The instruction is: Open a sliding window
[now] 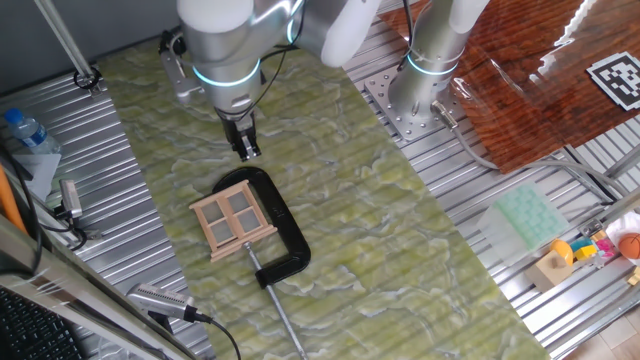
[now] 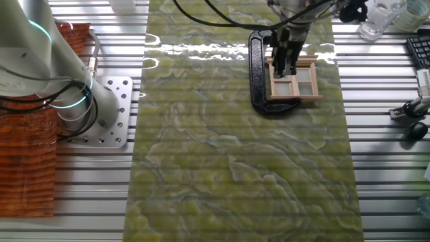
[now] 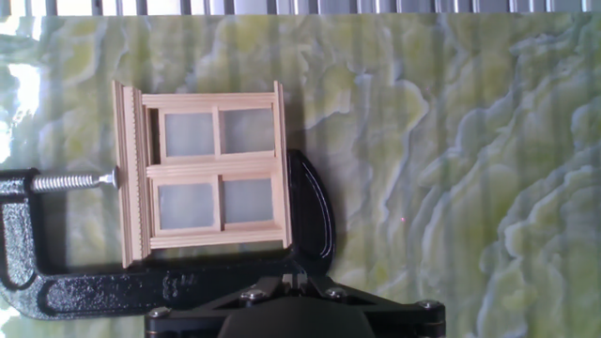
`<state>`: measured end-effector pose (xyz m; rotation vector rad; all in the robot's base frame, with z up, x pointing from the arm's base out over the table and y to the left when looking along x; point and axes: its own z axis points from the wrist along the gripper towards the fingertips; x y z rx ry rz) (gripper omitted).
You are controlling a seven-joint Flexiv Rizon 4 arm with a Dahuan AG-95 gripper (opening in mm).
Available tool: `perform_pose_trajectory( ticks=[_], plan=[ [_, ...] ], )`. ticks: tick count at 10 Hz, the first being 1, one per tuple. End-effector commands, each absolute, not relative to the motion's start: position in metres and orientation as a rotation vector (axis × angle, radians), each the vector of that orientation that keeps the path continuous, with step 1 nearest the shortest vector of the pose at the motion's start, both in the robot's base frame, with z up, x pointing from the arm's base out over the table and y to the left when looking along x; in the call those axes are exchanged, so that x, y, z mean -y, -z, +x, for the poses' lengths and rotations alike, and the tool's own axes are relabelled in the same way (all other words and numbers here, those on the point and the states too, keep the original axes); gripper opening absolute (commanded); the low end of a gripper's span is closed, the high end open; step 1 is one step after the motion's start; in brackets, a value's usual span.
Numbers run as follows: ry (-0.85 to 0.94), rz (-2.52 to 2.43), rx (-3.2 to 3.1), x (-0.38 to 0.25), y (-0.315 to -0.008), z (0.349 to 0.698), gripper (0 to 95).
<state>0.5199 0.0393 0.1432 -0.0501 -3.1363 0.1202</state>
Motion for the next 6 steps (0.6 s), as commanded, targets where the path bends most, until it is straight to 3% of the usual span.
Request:
perform_pose_trajectory(
  ticks=[1,6],
  plan=[
    [-0.122,-0.046,3.138,-0.0401,-0.1434,0.5194,0.0],
    [-0.129,-0.029,3.134,-0.0486,-0.1381,0.5252,0.0]
  ],
)
